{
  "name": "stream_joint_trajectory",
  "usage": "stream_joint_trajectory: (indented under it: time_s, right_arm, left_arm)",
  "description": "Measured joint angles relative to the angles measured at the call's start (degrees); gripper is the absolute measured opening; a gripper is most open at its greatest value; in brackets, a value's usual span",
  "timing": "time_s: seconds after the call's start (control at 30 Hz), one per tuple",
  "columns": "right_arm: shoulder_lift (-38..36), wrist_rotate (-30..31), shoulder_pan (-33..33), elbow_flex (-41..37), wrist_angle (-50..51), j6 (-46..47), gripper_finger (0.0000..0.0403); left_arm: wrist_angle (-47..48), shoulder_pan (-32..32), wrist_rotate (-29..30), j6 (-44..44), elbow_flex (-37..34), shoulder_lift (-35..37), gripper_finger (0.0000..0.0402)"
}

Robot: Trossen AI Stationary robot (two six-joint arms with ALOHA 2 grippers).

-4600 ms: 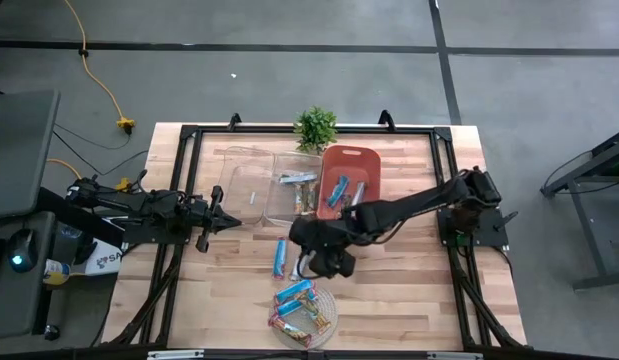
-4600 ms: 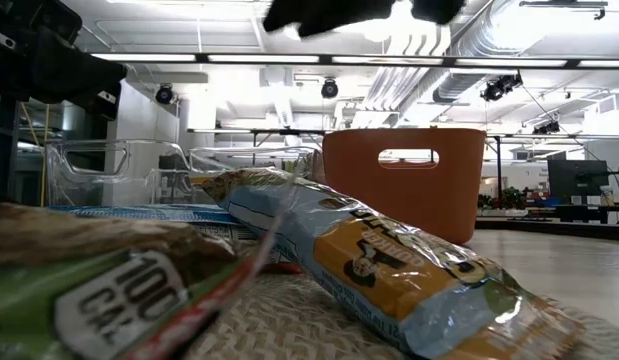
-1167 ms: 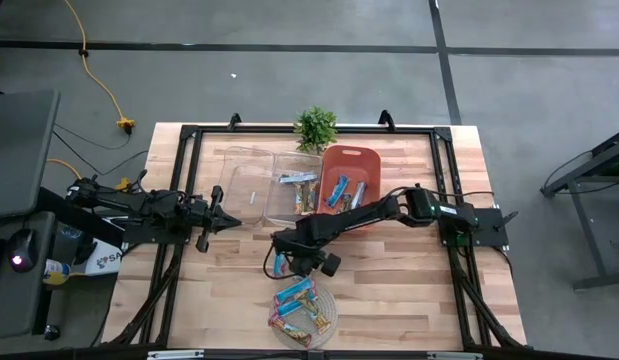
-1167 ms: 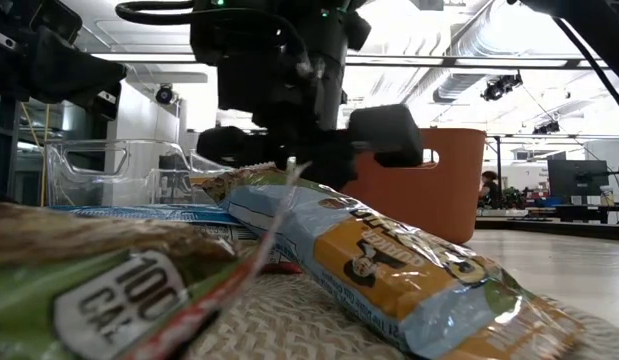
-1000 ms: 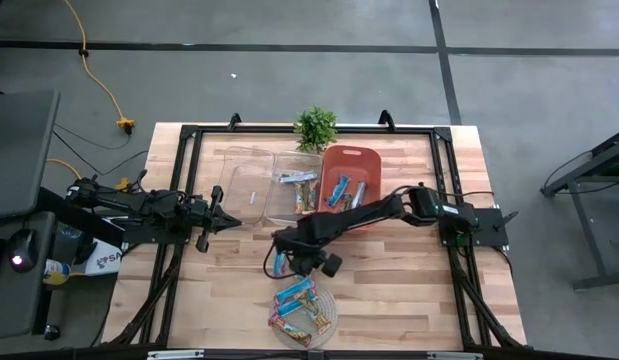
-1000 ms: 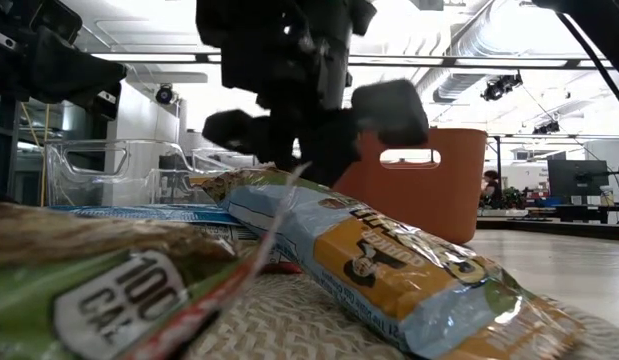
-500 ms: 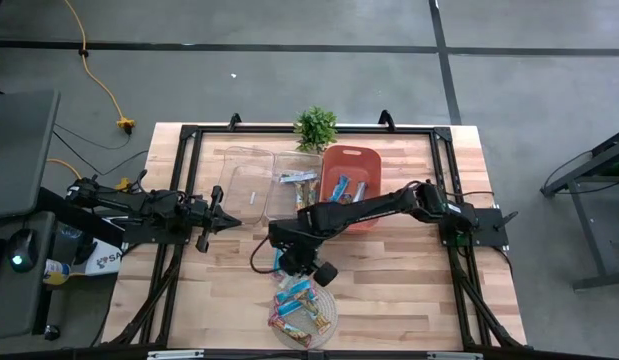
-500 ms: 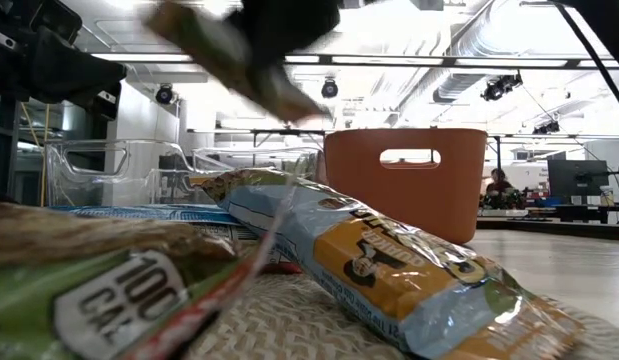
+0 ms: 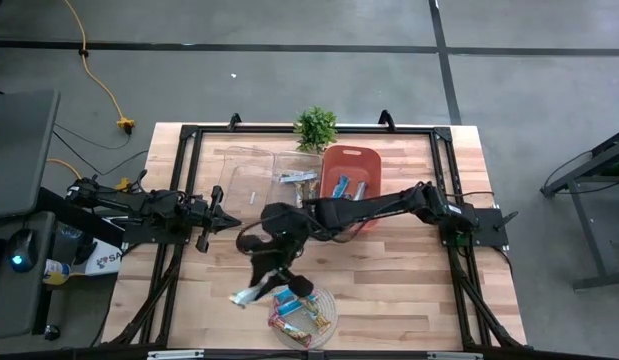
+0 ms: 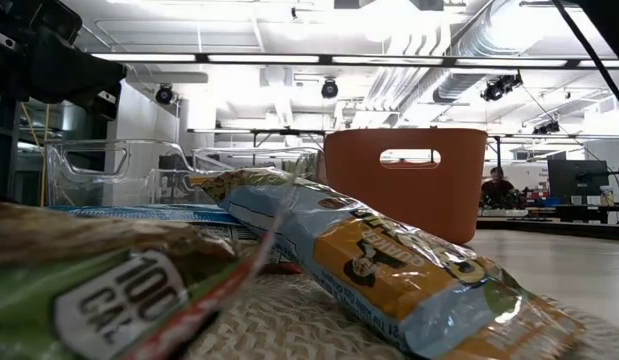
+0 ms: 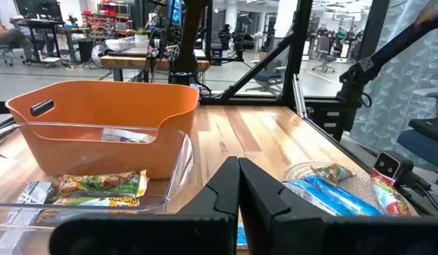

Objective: Pick and place Granola Bars by type
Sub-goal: Put the top yellow granola bar into the right transparent bin

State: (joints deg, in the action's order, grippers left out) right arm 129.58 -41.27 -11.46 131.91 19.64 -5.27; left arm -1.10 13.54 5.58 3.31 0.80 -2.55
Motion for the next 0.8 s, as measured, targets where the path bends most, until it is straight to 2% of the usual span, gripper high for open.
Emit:
stream_joint_trajectory:
  time_s: [0.13, 0.23, 0.4, 0.5, 0.8]
  right_arm:
    - [0.0, 0.0, 0.0, 0.2, -13.5, 6.4, 0.0073]
    - [0.0, 1.1, 0.0, 0.2, -19.4, 8.8, 0.0073]
    - [0.0, 8.0, 0.1, 0.2, -24.7, 8.7, 0.0073]
    - [0.0, 16.1, -0.1, 0.2, -26.8, 6.2, 0.0073]
    - [0.0, 47.3, -0.2, 0.2, -26.0, 2.2, 0.0073]
  left_arm:
    - [0.0, 0.0, 0.0, 0.0, 0.0, 0.0, 0.0001]
    - [0.0, 0.0, 0.0, 0.0, 0.0, 0.0, 0.0001]
    - [0.0, 0.0, 0.0, 0.0, 0.0, 0.0, 0.0001]
    - [0.0, 0.0, 0.0, 0.0, 0.0, 0.0, 0.0001]
    - [0.0, 0.0, 0.0, 0.0, 0.0, 0.0, 0.0001]
